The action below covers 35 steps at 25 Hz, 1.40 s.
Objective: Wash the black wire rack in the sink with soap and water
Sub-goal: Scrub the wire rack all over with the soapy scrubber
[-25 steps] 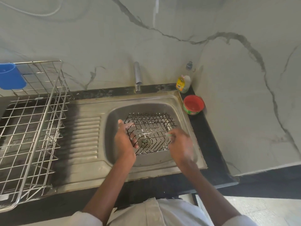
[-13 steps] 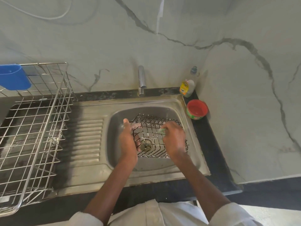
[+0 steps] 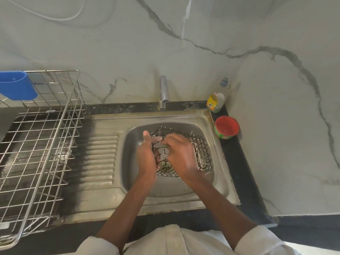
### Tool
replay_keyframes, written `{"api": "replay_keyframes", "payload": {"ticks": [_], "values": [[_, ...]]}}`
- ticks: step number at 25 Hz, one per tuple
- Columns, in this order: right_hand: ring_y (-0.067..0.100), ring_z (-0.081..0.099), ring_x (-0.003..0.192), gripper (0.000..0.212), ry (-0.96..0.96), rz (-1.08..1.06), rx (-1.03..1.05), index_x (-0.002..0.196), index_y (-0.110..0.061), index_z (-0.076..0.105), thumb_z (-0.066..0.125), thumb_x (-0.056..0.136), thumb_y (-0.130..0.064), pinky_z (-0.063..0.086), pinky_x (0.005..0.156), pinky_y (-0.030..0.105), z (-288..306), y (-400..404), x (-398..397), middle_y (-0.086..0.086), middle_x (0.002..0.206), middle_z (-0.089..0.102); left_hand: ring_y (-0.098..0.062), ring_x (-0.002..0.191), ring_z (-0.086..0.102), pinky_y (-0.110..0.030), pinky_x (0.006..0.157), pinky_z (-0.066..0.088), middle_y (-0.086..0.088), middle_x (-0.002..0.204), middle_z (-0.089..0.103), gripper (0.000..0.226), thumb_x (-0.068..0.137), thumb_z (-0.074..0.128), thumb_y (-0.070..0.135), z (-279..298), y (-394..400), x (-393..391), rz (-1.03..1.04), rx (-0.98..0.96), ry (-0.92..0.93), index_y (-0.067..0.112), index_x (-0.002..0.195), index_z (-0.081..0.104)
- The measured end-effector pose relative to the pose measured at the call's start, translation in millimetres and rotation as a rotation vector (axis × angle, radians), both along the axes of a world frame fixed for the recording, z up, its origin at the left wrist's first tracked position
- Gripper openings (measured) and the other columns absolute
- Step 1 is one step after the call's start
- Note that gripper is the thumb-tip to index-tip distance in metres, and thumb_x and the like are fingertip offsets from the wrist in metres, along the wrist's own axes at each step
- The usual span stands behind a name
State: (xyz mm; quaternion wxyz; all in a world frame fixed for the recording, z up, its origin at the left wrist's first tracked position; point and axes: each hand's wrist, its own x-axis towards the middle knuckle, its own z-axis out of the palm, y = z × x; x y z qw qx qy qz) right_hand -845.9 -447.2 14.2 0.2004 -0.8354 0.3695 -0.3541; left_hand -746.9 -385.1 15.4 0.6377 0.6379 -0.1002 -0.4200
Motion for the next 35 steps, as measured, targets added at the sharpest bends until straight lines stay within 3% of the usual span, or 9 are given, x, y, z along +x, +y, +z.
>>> {"api": "replay_keyframes", "payload": {"ticks": [2,6,11,16,20,27,30,33,35], "values": [[0.017,0.07,0.083,0.03,-0.006,0.057,-0.024,0.086,-0.007,0.077,0.07,0.077,0.021,0.048,0.078,0.011,-4,0,-8,0.003,0.088,0.076,-0.012,0.043,0.033,-0.024,0.041,0.025,0.0,0.055,0.041,0.073,0.108,0.035,0.069,1,6,1,0.028,0.011,0.015,0.008,0.109,0.075],[0.012,0.067,0.079,0.035,0.114,-0.216,0.244,0.089,-0.014,0.077,0.066,0.079,0.018,0.058,0.074,0.028,-14,-2,-34,-0.001,0.09,0.074,-0.011,0.044,0.036,-0.026,0.041,0.026,0.002,0.057,0.046,0.069,0.108,0.034,0.07,0,13,1,0.016,0.014,0.004,0.018,0.108,0.079],[0.015,0.063,0.086,0.028,0.096,0.003,0.084,0.096,-0.013,0.075,0.069,0.085,0.011,0.048,0.067,0.023,14,13,6,0.0,0.097,0.072,-0.012,0.044,0.034,-0.024,0.038,0.028,-0.001,0.058,0.038,0.073,0.107,0.036,0.07,-1,12,-11,0.003,0.017,-0.043,0.01,0.103,0.077],[0.016,0.071,0.088,0.035,0.109,-0.374,0.437,0.106,-0.018,0.077,0.065,0.087,0.008,0.058,0.075,0.028,-14,-10,-61,0.0,0.102,0.077,-0.01,0.044,0.033,-0.023,0.037,0.028,0.006,0.055,0.042,0.076,0.102,0.035,0.075,1,25,-16,-0.021,-0.028,-0.029,0.014,0.117,0.077],[0.028,0.07,0.102,0.029,0.193,-0.661,0.501,0.111,-0.013,0.078,0.055,0.098,-0.003,0.041,0.076,0.022,-28,-28,-106,0.009,0.109,0.077,-0.012,0.043,0.036,-0.026,0.037,0.028,0.003,0.058,0.045,0.077,0.09,0.037,0.083,2,33,-13,-0.032,-0.061,-0.074,0.023,0.113,0.079],[0.006,0.067,0.08,0.023,-0.024,0.04,0.033,0.098,-0.009,0.081,0.07,0.088,0.008,0.051,0.078,0.005,-13,-3,-57,0.002,0.099,0.075,-0.009,0.044,0.037,-0.022,0.038,0.027,0.006,0.054,0.049,0.069,0.106,0.033,0.072,1,28,-22,-0.008,0.008,-0.006,0.019,0.112,0.078],[0.008,0.069,0.083,0.025,0.02,-0.191,0.134,0.097,-0.013,0.082,0.071,0.087,0.007,0.057,0.078,0.018,-32,-28,-97,-0.002,0.1,0.075,-0.008,0.047,0.039,-0.022,0.039,0.027,0.006,0.058,0.054,0.068,0.107,0.033,0.07,-2,32,-17,0.023,0.022,0.019,0.019,0.113,0.078],[0.011,0.066,0.08,0.027,0.099,-0.484,0.404,0.104,-0.013,0.081,0.064,0.092,0.005,0.048,0.067,0.004,-41,-38,-133,0.003,0.106,0.075,-0.008,0.047,0.039,-0.02,0.037,0.025,0.001,0.067,0.057,0.07,0.106,0.035,0.072,-6,34,-13,0.035,0.019,0.049,0.018,0.114,0.078],[0.012,0.066,0.081,0.028,0.103,-0.529,0.403,0.106,-0.011,0.081,0.063,0.092,0.006,0.05,0.072,0.009,-39,-31,-126,0.005,0.106,0.076,-0.008,0.048,0.04,-0.021,0.038,0.026,0.003,0.066,0.056,0.07,0.106,0.035,0.073,-6,32,-14,0.027,0.02,0.063,0.018,0.115,0.078]]}}
